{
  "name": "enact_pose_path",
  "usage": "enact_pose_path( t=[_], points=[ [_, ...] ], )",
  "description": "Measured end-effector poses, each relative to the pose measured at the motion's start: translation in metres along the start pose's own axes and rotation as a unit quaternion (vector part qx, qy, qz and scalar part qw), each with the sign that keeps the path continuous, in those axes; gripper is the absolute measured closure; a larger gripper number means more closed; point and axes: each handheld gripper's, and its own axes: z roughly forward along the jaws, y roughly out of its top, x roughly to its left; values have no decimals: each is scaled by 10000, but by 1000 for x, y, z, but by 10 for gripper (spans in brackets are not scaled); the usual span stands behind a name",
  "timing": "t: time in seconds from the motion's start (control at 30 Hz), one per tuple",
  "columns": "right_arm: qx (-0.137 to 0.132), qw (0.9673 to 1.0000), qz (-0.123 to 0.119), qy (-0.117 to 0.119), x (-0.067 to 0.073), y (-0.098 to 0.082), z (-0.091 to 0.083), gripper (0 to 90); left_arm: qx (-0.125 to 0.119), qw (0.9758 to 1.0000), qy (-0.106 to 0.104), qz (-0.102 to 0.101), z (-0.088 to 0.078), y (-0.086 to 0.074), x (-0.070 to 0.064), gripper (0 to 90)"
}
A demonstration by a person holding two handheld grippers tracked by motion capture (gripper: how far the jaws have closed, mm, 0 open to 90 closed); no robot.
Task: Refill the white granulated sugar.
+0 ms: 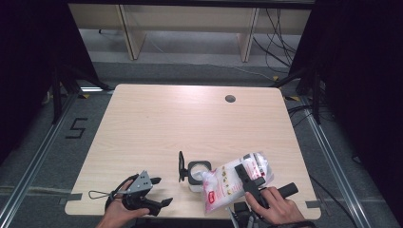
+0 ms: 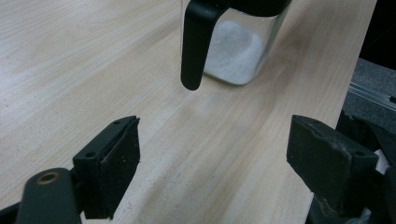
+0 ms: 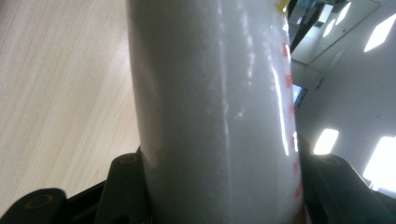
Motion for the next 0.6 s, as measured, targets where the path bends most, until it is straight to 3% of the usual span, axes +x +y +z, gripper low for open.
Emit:
enact_pose_path(
  t=[0.6],
  points=[
    [8,10000,-23,-5,0,-1,0,520,-1,10000,25,-3,0,0,0,168]
  ],
)
